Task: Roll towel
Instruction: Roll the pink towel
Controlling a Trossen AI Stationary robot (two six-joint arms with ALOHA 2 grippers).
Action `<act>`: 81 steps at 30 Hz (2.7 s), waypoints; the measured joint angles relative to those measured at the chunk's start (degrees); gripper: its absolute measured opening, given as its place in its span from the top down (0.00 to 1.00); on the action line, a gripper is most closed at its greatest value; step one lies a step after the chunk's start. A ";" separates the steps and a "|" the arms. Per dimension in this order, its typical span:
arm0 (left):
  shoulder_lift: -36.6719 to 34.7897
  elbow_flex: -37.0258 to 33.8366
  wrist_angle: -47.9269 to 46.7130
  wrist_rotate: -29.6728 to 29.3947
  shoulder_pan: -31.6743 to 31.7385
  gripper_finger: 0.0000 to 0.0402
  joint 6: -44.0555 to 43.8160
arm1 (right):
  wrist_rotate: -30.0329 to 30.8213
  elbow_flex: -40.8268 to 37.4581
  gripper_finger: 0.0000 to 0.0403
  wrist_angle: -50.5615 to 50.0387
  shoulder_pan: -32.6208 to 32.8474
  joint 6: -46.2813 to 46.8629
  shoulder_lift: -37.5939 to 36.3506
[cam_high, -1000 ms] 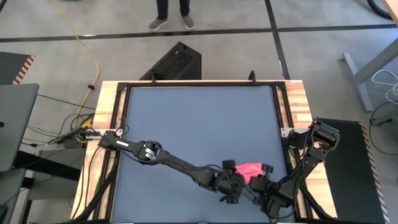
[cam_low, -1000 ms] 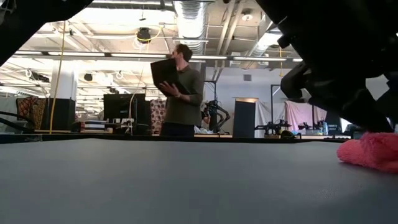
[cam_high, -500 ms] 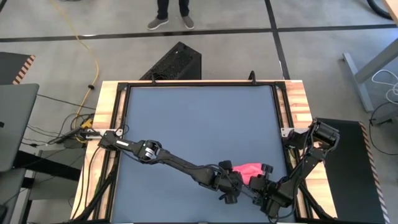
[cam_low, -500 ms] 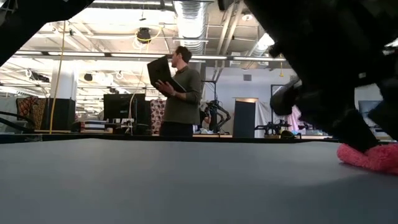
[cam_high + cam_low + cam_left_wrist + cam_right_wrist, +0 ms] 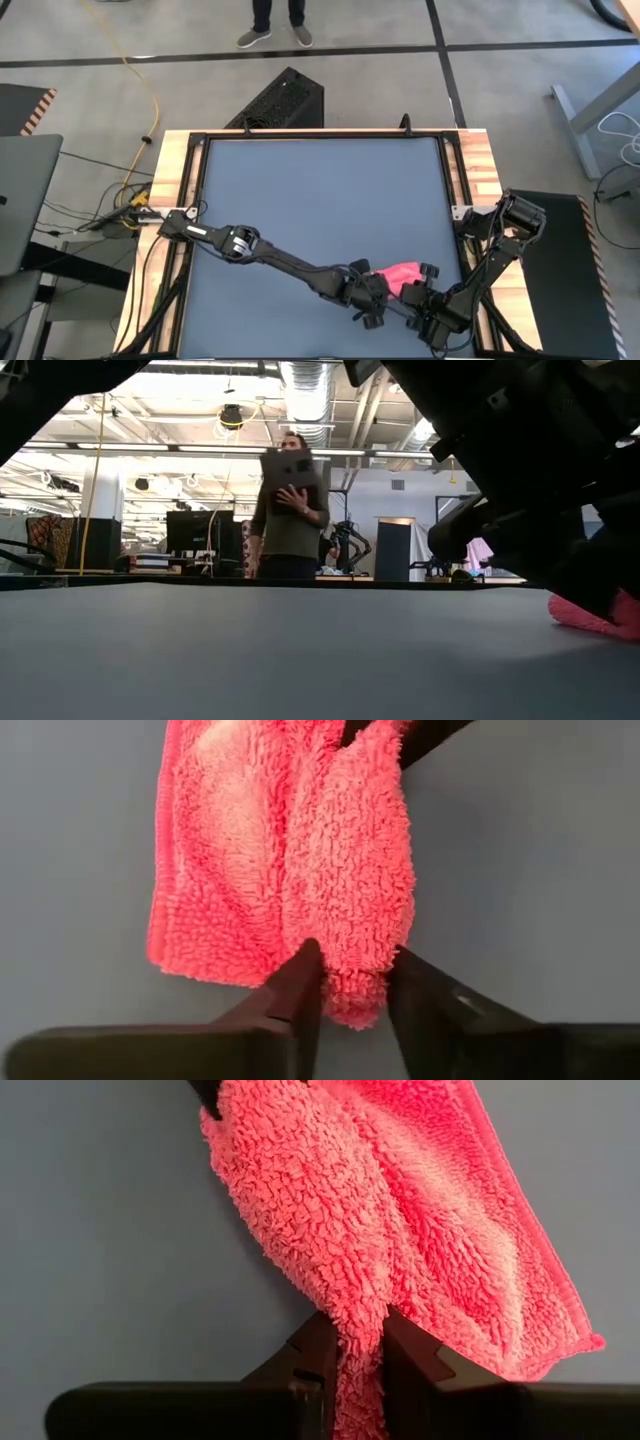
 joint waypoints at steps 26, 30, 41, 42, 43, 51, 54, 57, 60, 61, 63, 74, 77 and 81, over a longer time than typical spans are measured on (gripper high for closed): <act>0.37 -0.15 6.90 19.57 2.70 1.00 -12.69 | -16.29 -1.65 0.85 3.28 -2.35 1.96 -7.09; 0.37 -0.17 9.79 23.28 3.26 1.00 -14.87 | -18.12 -3.57 0.85 7.88 -2.56 1.99 -7.35; 0.37 -0.17 6.99 26.89 3.26 1.00 -17.52 | -25.25 -3.72 0.86 8.98 -3.80 1.85 -8.53; 0.37 -0.17 6.23 26.91 3.26 1.00 -17.81 | -25.60 -3.75 0.87 8.98 -4.08 1.85 -8.95; 0.37 -0.15 5.74 26.91 3.26 1.00 -17.87 | -25.72 -3.76 0.87 8.96 -4.29 1.84 -9.42; 0.24 -0.03 3.48 26.76 2.93 1.00 -18.18 | -28.34 -3.80 0.87 8.84 -6.82 0.05 -11.61; 0.24 -0.02 3.78 26.85 2.69 1.00 -18.48 | -30.67 -3.76 0.87 9.38 -7.47 -1.54 -11.45; 0.24 -0.02 3.51 26.87 2.61 1.00 -19.90 | -31.60 -3.78 0.87 9.72 -8.07 -2.39 -11.41; 0.24 -0.02 3.35 26.94 2.59 1.00 -21.01 | -32.54 -3.77 0.87 9.89 -8.72 -3.56 -11.41; 0.24 -0.02 3.31 26.85 2.59 1.00 -21.28 | -32.91 -3.78 0.87 9.91 -8.99 -4.10 -11.41; 0.24 -0.02 3.31 26.72 2.61 1.00 -21.53 | -33.82 -3.78 0.87 9.91 -9.47 -4.92 -11.41; 0.24 -0.13 3.45 25.99 2.34 1.00 -22.76 | -38.74 -11.99 0.87 23.33 -11.26 -4.87 -13.28; 0.24 -0.11 3.70 26.26 2.24 1.00 -21.96 | -38.20 -17.72 0.87 33.87 -10.24 -0.44 -15.42; 0.24 -0.11 4.52 26.08 1.94 1.00 -20.64 | -34.14 -22.91 0.87 37.16 -8.76 4.90 -19.84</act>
